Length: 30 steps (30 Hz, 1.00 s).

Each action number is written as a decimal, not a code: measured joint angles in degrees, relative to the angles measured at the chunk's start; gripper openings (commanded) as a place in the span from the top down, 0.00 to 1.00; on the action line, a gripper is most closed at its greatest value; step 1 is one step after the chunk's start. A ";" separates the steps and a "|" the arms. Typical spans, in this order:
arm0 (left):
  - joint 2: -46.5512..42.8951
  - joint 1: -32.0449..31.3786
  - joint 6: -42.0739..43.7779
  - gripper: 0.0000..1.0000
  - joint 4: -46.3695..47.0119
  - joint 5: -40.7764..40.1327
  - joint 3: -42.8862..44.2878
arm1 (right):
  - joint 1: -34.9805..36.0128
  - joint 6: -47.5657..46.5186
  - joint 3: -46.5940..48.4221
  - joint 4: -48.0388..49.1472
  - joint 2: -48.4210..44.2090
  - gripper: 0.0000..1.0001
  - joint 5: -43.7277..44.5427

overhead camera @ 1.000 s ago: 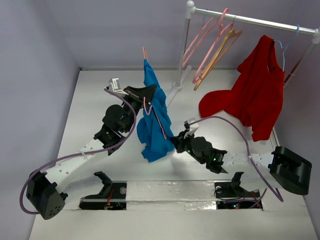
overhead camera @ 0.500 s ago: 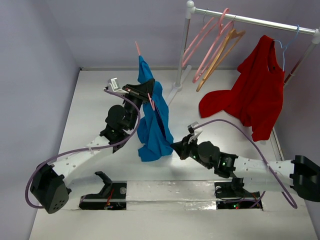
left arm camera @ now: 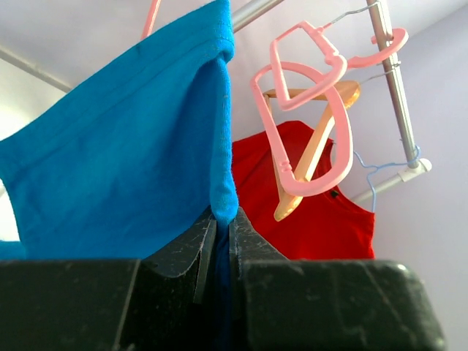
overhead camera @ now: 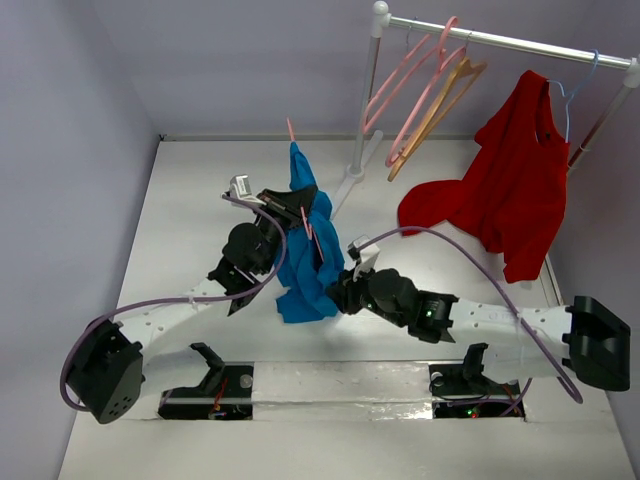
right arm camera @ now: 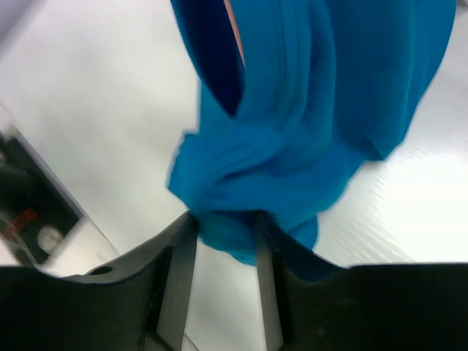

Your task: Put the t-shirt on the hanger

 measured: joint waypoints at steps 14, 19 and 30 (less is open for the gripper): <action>-0.98 0.00 -3.19 1.00 0.00 3.04 -1.11 | -0.55 -1.73 5.27 -12.22 -8.17 0.38 0.92; -2.49 0.00 -3.34 1.00 -0.55 3.54 -2.45 | -3.21 -2.82 7.06 -10.73 -3.74 0.38 -0.55; -5.46 0.00 -3.85 1.00 -2.25 7.21 -3.67 | -6.78 -4.00 7.23 -8.63 1.90 0.67 -8.57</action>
